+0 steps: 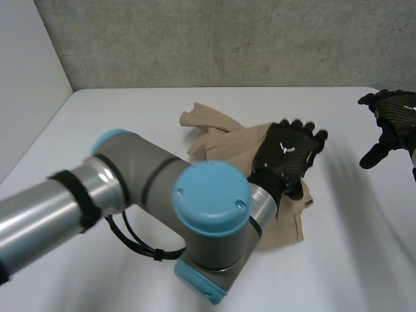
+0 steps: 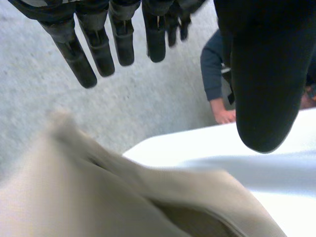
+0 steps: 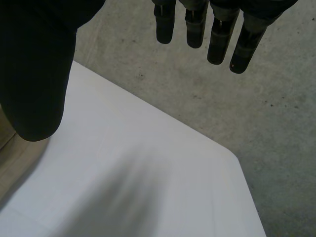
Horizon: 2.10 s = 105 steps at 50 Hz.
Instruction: Fold the shorts.
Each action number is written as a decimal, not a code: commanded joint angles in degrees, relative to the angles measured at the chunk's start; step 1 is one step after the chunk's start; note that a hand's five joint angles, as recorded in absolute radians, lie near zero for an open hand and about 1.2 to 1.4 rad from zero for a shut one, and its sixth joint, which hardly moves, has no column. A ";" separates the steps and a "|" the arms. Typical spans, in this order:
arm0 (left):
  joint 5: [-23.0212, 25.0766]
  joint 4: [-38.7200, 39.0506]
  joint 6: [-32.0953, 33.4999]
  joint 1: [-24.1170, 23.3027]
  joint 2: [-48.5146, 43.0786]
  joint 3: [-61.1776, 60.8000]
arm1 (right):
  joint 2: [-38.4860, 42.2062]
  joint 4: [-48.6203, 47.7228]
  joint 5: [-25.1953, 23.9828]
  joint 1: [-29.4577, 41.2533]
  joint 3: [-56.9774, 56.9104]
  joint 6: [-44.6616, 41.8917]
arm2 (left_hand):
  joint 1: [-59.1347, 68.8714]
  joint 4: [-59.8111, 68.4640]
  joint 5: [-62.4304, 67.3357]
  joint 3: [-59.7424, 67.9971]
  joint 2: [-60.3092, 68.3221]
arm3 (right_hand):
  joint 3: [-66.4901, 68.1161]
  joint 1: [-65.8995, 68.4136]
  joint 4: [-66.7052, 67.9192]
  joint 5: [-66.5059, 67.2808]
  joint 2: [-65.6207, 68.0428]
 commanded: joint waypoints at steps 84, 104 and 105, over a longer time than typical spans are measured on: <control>24.64 -1.27 9.83 22.76 -11.94 11.34 | 2.71 2.01 5.21 21.95 4.41 17.68 | 16.67 17.32 17.64 16.85 17.13 | 67.95 72.08 66.95 66.58 67.79; 20.86 2.41 12.99 24.43 -17.48 16.79 | 2.62 2.53 4.25 21.68 4.24 12.85 | 61.40 62.06 62.37 61.58 61.86 | 67.95 72.08 66.95 66.58 67.79; 20.25 3.81 13.17 24.43 -17.13 16.36 | 2.80 2.53 4.25 21.51 3.98 12.15 | 61.40 62.06 62.37 61.58 61.86 | 67.95 72.08 66.95 66.58 67.79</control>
